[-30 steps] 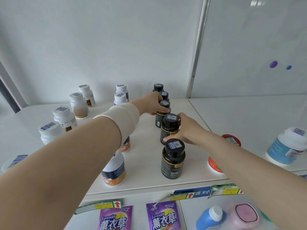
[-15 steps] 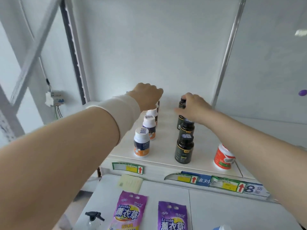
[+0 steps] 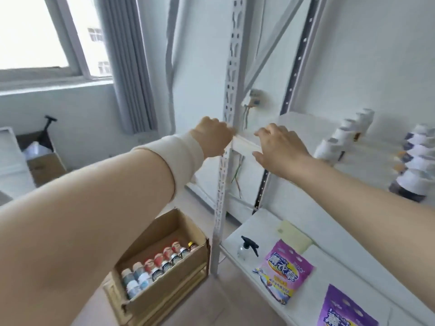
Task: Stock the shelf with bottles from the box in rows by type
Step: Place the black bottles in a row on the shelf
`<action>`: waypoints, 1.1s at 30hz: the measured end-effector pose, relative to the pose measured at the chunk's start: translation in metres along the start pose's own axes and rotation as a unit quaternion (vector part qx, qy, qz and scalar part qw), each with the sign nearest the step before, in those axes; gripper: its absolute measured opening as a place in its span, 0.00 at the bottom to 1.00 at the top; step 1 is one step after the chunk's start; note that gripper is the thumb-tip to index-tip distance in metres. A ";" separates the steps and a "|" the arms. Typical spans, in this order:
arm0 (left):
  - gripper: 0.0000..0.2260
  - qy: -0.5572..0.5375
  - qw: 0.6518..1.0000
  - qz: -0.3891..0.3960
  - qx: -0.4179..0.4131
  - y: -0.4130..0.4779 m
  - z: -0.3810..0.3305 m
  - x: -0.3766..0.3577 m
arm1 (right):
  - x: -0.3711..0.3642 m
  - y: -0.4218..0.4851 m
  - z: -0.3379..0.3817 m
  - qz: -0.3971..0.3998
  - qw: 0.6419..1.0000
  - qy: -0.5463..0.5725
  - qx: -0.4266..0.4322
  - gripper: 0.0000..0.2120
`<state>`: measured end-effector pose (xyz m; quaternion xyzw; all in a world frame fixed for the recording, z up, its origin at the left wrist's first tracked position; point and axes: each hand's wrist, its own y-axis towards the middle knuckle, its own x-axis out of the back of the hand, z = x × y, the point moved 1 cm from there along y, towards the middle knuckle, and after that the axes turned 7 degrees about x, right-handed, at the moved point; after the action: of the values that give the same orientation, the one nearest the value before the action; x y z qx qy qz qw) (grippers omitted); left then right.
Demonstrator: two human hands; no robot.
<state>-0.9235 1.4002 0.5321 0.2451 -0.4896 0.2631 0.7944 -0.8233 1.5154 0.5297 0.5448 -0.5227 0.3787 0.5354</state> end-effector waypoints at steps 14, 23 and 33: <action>0.15 -0.208 0.926 0.263 0.176 -0.087 0.100 -0.361 | -0.288 0.113 0.218 0.286 0.944 0.035 0.158 0.21; 0.14 -0.308 0.822 0.418 0.235 -0.074 0.052 -0.504 | -0.444 0.148 0.219 0.436 0.883 0.051 0.166 0.19; 0.22 -0.386 0.702 0.478 0.361 -0.042 0.003 -0.689 | -0.646 0.209 0.237 0.525 0.834 0.143 0.087 0.28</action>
<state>-1.1611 1.2440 -0.0969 0.3260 -0.6722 0.6465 0.1547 -1.1700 1.4148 -0.0923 0.1724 -0.6127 0.7207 0.2748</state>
